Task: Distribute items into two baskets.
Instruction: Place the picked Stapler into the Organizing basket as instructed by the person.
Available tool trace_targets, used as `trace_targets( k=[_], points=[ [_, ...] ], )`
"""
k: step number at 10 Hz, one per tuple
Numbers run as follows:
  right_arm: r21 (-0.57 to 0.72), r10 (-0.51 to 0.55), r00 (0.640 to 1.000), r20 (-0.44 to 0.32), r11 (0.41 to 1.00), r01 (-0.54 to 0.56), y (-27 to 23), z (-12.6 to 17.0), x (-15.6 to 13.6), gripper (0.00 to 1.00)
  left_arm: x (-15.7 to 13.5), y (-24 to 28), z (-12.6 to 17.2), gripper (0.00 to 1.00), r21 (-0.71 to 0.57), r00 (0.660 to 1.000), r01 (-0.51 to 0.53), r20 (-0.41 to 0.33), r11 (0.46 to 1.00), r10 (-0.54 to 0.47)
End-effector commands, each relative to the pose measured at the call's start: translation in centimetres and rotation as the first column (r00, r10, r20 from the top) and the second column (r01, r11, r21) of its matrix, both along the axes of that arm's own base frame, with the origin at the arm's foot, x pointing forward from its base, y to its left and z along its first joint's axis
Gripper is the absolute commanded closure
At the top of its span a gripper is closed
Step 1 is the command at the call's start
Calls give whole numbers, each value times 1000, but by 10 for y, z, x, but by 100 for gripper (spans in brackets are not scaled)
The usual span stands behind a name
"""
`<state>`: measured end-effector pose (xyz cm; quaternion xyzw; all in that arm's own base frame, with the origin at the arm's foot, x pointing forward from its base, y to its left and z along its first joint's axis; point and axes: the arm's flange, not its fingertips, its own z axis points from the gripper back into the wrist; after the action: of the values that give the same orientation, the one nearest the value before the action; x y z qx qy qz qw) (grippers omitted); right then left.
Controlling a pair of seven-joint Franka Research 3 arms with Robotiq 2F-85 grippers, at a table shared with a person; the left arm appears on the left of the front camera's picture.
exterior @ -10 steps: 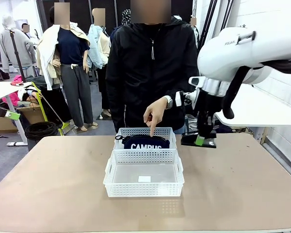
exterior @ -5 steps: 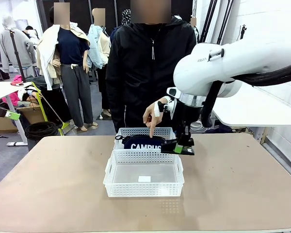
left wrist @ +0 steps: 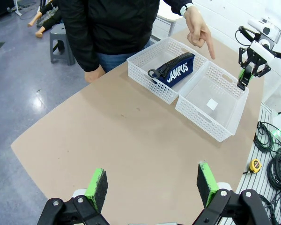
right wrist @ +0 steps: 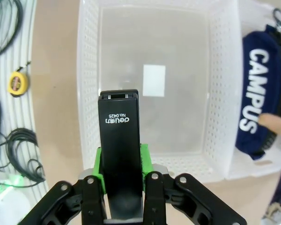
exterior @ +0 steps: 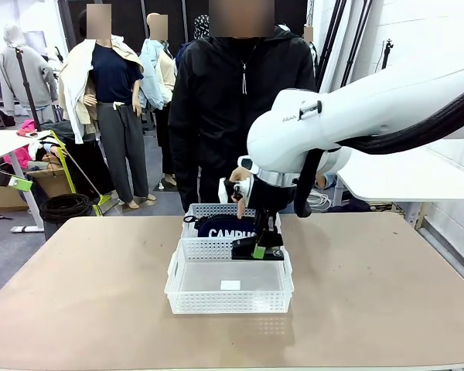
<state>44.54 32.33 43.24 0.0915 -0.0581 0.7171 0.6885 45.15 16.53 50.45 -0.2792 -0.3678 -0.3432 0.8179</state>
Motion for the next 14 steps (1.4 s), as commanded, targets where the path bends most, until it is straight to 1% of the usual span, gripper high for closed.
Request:
trace_targets(
  k=[1,2,4,5,7,8,10,12,13,14],
  points=[
    [30,-2,999,32,1000,1,14,-4,1,95,-2,-1,0,0,-11,1000,-15,8,1000,15],
    [31,-5,999,46,1000,4,21,-9,-1,95,-2,-1,0,0,-11,1000,-15,8,1000,15],
    [15,13,997,73,1000,-14,30,-31,2,95,-2,-1,0,0,-11,1000,-15,8,1000,15],
    [3,20,997,79,1000,-21,33,-43,5,95,-2,-1,0,0,-11,1000,-15,8,1000,15],
    [6,49,997,66,999,-49,34,-70,5,95,-2,-1,0,0,-11,1000,-15,8,1000,15],
    [13,48,996,80,999,-49,33,-79,6,95,-2,-1,0,0,-11,1000,-15,8,1000,15],
    [4,46,997,69,999,-46,30,-93,12,95,-2,-1,0,0,-11,1000,-15,8,1000,15],
    [-1,44,997,59,999,-44,30,-96,13,95,-2,-1,0,0,-11,1000,-15,8,1000,15],
    [-2,49,997,65,999,-49,31,-92,12,88,-2,-1,0,0,-11,1000,-15,8,1000,15],
    [-1,47,997,58,999,-47,32,-91,13,77,-2,-1,0,0,-11,1000,-15,8,1000,15]
  ],
)
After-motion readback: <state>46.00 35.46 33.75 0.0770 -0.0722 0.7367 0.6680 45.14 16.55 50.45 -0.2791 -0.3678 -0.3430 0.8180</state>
